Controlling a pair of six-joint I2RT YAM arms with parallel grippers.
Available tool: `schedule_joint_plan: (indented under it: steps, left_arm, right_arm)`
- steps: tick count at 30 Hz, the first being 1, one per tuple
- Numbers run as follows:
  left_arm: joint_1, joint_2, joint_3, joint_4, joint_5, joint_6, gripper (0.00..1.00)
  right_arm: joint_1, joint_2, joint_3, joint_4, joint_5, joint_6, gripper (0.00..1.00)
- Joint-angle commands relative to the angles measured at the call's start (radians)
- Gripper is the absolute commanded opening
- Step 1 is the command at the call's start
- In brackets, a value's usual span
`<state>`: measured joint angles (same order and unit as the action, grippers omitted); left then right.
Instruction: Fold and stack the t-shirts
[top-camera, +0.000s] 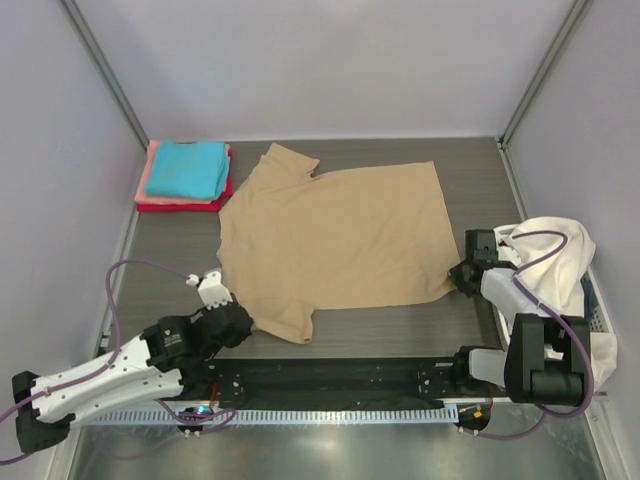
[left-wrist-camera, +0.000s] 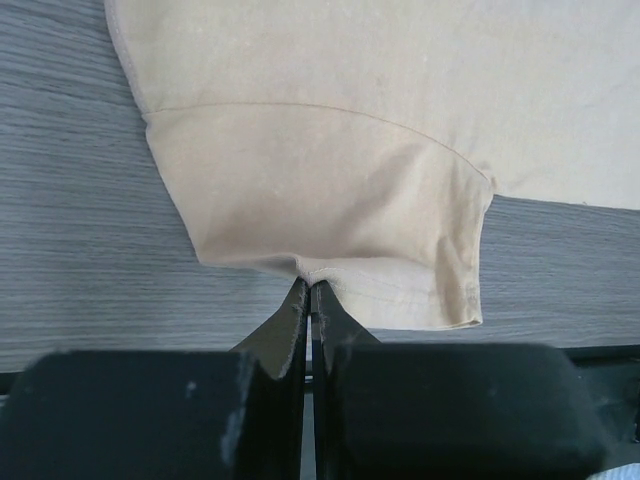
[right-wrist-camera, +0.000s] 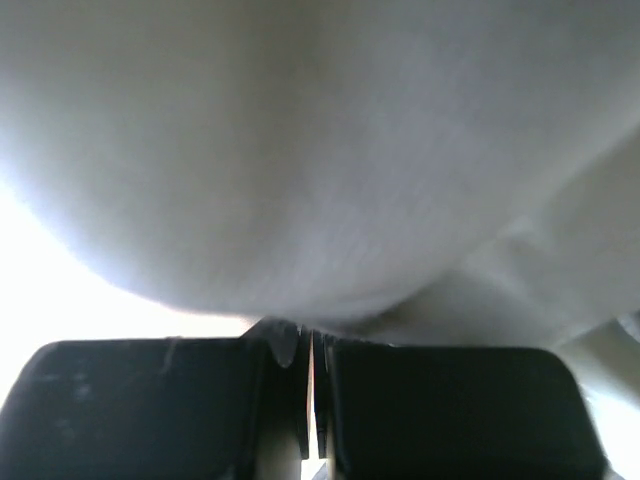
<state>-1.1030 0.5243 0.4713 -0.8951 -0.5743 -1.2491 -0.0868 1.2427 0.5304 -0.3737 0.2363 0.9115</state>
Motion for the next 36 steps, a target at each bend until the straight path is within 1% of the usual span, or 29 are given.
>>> schedule_joint_plan:
  steps: [1,2,5,10,13,16,19,20,22,23,25,26,31,33,34,35,36]
  left_arm:
    - [0.006,0.025,0.047,0.001,-0.036,0.020,0.00]
    - [0.006,0.037,0.079,-0.014,-0.044,0.026,0.00]
    - [0.006,0.051,0.133,-0.031,-0.067,0.059,0.00]
    - [0.006,0.071,0.191,-0.060,-0.091,0.085,0.00]
    - [0.006,0.077,0.217,-0.067,-0.101,0.091,0.00]
    - [0.006,0.086,0.243,-0.076,-0.108,0.099,0.00]
    - [0.006,0.100,0.262,-0.090,-0.113,0.100,0.00]
    - [0.006,0.100,0.260,-0.085,-0.108,0.100,0.00]
    - [0.006,0.094,0.253,-0.082,-0.104,0.093,0.00]
    - [0.006,0.092,0.244,-0.076,-0.104,0.091,0.00]
    - [0.006,0.083,0.231,-0.070,-0.102,0.082,0.00]
    - [0.006,0.079,0.222,-0.065,-0.101,0.080,0.00]
    - [0.006,0.071,0.213,-0.087,-0.096,0.073,0.00]
    - [0.006,0.059,0.205,-0.091,-0.099,0.074,0.00]
    - [0.006,0.056,0.204,-0.094,-0.099,0.074,0.00]
    - [0.006,0.054,0.204,-0.103,-0.099,0.073,0.00]
    - [0.006,0.049,0.207,-0.111,-0.099,0.071,0.00]
  right_arm:
    - [-0.002,-0.026,-0.073,-0.123,-0.023,-0.014,0.01]
    - [0.001,-0.055,-0.076,-0.129,-0.037,-0.016,0.01]
    - [0.009,-0.219,-0.081,-0.197,-0.057,0.003,0.01]
    - [0.010,-0.380,-0.064,-0.329,-0.072,-0.003,0.01]
    - [0.012,-0.460,-0.060,-0.369,-0.087,-0.003,0.01]
    - [0.012,-0.485,-0.040,-0.404,-0.094,-0.011,0.01]
    - [0.013,-0.486,-0.040,-0.380,-0.140,-0.039,0.01]
    - [0.016,-0.456,-0.046,-0.367,-0.158,-0.046,0.19]
    - [0.022,-0.410,-0.061,-0.349,-0.163,-0.054,0.37]
    - [0.021,-0.376,-0.070,-0.331,-0.163,-0.057,0.48]
    - [0.022,-0.342,-0.086,-0.269,-0.144,-0.060,0.52]
    - [0.021,-0.327,-0.084,-0.252,-0.134,-0.062,0.55]
    - [0.021,-0.177,-0.058,-0.153,-0.071,-0.076,0.54]
    - [0.021,-0.140,-0.066,-0.120,-0.071,-0.076,0.49]
    - [0.021,-0.117,-0.069,-0.104,-0.072,-0.074,0.44]
    - [0.022,-0.115,-0.073,-0.097,-0.084,-0.074,0.29]
    - [0.021,-0.121,-0.081,-0.094,-0.089,-0.071,0.23]
